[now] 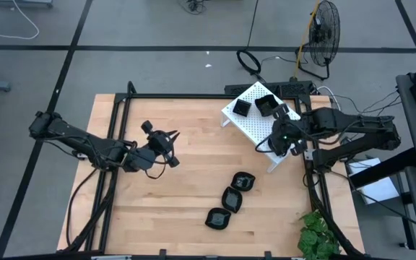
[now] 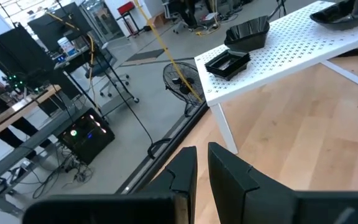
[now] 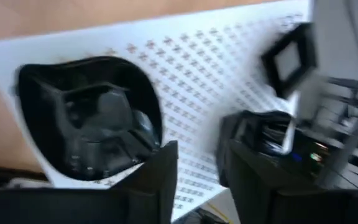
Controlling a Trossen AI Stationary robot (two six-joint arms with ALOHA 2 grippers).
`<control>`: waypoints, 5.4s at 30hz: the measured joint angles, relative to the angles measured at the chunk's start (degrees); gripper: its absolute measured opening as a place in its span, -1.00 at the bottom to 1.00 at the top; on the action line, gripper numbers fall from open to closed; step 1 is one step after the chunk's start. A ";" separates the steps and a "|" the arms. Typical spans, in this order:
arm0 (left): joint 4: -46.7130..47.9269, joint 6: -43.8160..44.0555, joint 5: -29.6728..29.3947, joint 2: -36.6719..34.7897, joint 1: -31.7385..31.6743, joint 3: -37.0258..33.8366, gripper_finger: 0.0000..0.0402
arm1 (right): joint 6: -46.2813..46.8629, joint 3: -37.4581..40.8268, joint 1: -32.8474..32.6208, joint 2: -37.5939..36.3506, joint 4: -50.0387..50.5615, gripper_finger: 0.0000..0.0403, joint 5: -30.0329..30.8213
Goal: Pick & Place Mini shaped plates
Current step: Stack the black leaf shaped plate on top of the other black leaf shaped plates on the shelf
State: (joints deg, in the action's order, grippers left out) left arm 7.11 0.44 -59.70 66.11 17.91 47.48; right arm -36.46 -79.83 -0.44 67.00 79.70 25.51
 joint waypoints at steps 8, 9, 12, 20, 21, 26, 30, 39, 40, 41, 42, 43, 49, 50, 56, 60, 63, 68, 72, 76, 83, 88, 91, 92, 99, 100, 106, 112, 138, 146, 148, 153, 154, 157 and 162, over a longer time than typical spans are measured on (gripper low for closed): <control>-1.64 2.57 0.48 0.02 -1.34 0.00 -0.77 | 18.39 0.00 -3.95 -0.56 -11.26 -0.29 -3.58; -1.90 3.90 1.90 0.02 -1.74 0.00 -0.77 | 20.65 0.00 -4.27 -0.56 -13.23 -0.30 -4.98; -4.13 9.76 15.45 0.34 -4.83 0.00 -0.77 | 24.42 0.00 -5.24 -0.56 -18.15 -0.31 -7.77; -11.77 12.69 40.61 12.74 -8.63 1.90 -0.51 | 31.28 0.00 -7.70 0.17 -27.94 -0.23 -15.81; -11.57 11.84 40.29 13.81 -8.31 1.81 -0.43 | 33.17 -0.02 -8.48 0.74 -28.12 -0.21 -16.49; -13.43 10.58 39.09 19.11 -6.72 1.69 -0.08 | 39.01 2.62 -14.19 4.98 -29.48 -0.13 -16.67; -14.79 14.35 39.97 22.68 -5.24 1.71 0.09 | 41.13 5.63 -18.26 7.47 -32.24 -0.14 -16.78; -29.00 22.82 56.42 36.16 -1.16 1.74 0.16 | 42.79 8.16 -24.05 7.22 -42.14 -0.21 -16.65; -29.59 22.65 57.90 37.44 -0.21 1.77 0.16 | 42.15 8.51 -24.50 6.94 -43.42 -0.22 -16.65; -29.47 21.64 58.49 38.35 1.14 1.76 0.16 | 41.59 8.89 -24.87 6.77 -44.10 -0.22 -16.63; -29.86 20.47 58.69 39.18 2.87 1.73 0.16 | 41.31 9.24 -25.14 6.67 -45.03 -0.22 -16.63; -30.71 20.05 58.46 39.92 4.39 1.79 0.16 | 41.03 9.46 -25.26 6.61 -46.01 -0.22 -16.64; -31.44 24.34 53.73 42.21 7.97 3.17 0.16 | 40.31 11.63 -25.56 6.49 -50.04 -0.22 -16.63; -31.63 24.37 53.72 42.78 8.06 3.70 0.16 | 40.30 12.18 -25.56 6.50 -50.92 -0.22 -16.60; -31.18 24.66 53.62 46.37 7.00 6.24 0.16 | 40.21 15.17 -25.56 6.50 -57.34 -0.22 -16.63; -31.08 24.42 53.69 47.84 6.33 6.95 0.16 | 39.84 15.95 -25.55 6.54 -58.80 -0.22 -16.63; -30.20 26.53 53.62 47.77 5.56 6.96 0.16 | 39.83 15.93 -25.54 6.52 -59.07 -0.22 -16.62; -29.98 26.82 53.90 47.82 4.99 6.95 0.16 | 39.38 15.93 -25.54 6.52 -59.76 -0.22 -16.63; -29.54 25.19 54.93 47.80 4.95 6.93 0.16 | 36.99 15.93 -25.54 6.52 -59.76 -0.22 -16.63; -29.93 23.36 57.19 47.80 4.90 6.93 0.13 | 34.81 15.93 -25.54 6.52 -60.27 -0.22 -16.60; -31.48 22.74 58.22 47.80 4.57 6.93 -0.23 | 33.72 15.93 -25.54 6.52 -61.52 -0.22 -16.60; -31.25 25.44 59.89 47.80 3.19 6.93 -0.51 | 32.81 15.93 -25.54 6.52 -61.46 -0.22 -16.60; -30.75 28.69 63.27 47.80 2.04 6.93 -0.64 | 32.59 15.93 -25.54 6.52 -61.46 -0.22 -16.60; -30.76 29.51 64.30 47.80 1.71 6.93 -0.67 | 32.53 15.93 -25.54 6.52 -61.46 -0.22 -16.60; -30.86 29.12 66.27 47.80 1.07 6.93 -0.86 | 32.22 15.91 -25.54 6.52 -61.42 -0.22 -16.58; -30.84 28.63 66.37 47.80 1.07 6.93 -0.90 | 32.07 15.91 -25.54 6.52 -61.41 -0.22 -16.60; -28.07 23.99 67.85 46.04 1.07 6.88 -0.98 | 32.13 15.91 -25.54 6.52 -61.39 -0.22 -16.58; -17.22 17.73 58.13 39.21 1.66 6.84 -0.99 | 32.71 15.87 -25.54 6.52 -61.45 -0.22 -16.48; -40.36 -47.86 5.19 16.39 -0.29 6.88 -1.00 | 31.53 36.42 -16.83 8.07 -116.78 -0.22 16.46; -47.10 -52.46 6.39 16.41 -4.05 6.88 -1.00 | 32.75 38.64 -13.46 8.07 -119.78 -0.22 16.28; -47.23 -52.26 7.97 16.41 -4.80 6.88 -1.00 | 32.75 38.64 -12.82 8.07 -119.80 -0.22 16.16; -47.21 -52.32 12.46 16.41 -5.74 6.88 -1.00 | 33.62 38.66 -10.03 8.21 -121.12 -0.22 12.50; -47.21 -52.30 13.17 16.41 -5.91 6.88 -1.00 | 34.11 38.66 -9.20 8.74 -121.94 -0.22 11.55; -47.21 -52.44 13.68 16.41 -6.01 6.88 -1.00 | 34.27 38.71 -7.42 10.49 -123.53 -0.22 9.94; -46.03 -52.71 13.40 16.41 -6.14 6.88 -1.00 | 34.28 38.62 -6.68 12.98 -128.58 -0.22 4.73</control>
State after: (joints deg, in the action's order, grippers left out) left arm -38.92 -52.27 -46.30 82.52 11.77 54.37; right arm -2.18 -41.22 -7.11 79.97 -48.88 30.24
